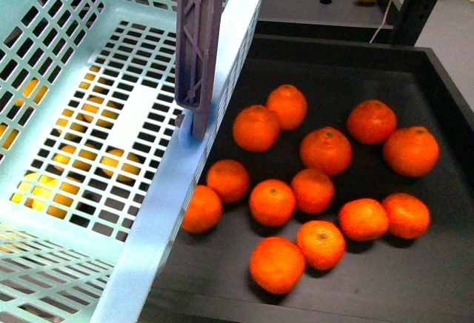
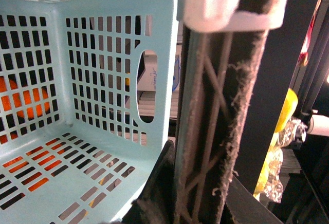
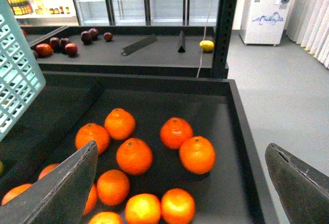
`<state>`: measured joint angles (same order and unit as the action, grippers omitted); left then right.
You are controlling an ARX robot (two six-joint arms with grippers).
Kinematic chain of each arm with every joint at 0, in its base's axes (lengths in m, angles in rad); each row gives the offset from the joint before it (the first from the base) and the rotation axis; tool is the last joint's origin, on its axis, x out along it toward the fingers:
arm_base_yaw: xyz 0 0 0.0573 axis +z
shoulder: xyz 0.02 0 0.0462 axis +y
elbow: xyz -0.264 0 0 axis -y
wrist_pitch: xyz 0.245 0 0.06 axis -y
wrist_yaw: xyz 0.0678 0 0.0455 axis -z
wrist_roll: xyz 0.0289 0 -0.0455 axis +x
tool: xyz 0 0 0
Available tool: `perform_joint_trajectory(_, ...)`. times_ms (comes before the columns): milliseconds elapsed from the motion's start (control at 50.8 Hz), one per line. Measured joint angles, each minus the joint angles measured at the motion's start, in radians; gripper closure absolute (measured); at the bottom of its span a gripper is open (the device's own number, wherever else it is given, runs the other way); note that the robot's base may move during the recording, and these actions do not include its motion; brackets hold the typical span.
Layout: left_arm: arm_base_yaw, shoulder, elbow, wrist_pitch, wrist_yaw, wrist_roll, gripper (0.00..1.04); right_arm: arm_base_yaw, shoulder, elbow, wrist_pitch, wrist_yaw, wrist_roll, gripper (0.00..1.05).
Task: Pick lemon and mango into basket
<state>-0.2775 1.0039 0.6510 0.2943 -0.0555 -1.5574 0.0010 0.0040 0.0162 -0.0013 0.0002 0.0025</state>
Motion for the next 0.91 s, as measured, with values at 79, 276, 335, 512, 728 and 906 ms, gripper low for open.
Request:
perform_joint_trajectory(79, 0.0, 0.0, 0.0, 0.0, -0.001, 0.0, 0.98, 0.0, -0.002, 0.0, 0.0, 0.002, 0.0, 0.09)
perform_joint_trajectory(276, 0.0, 0.0, 0.0, 0.0, 0.002, 0.0, 0.98, 0.0, -0.001, 0.0, 0.0, 0.0, 0.0, 0.09)
perform_joint_trajectory(335, 0.0, 0.0, 0.0, 0.0, 0.001, 0.0, 0.98, 0.0, -0.001, 0.0, 0.0, 0.002, 0.001, 0.09)
perform_joint_trajectory(512, 0.0, 0.0, 0.0, 0.0, 0.0, 0.0, 0.98, 0.0, -0.001, 0.0, 0.0, 0.0, 0.0, 0.09)
perform_joint_trajectory(728, 0.0, 0.0, 0.0, 0.0, 0.002, 0.0, 0.98, 0.0, -0.001, 0.0, 0.001, 0.002, 0.0, 0.09)
perform_joint_trajectory(906, 0.0, 0.0, -0.001, 0.0, 0.002, 0.0, 0.98, 0.0, 0.0, 0.0, 0.0, 0.0, 0.0, 0.09)
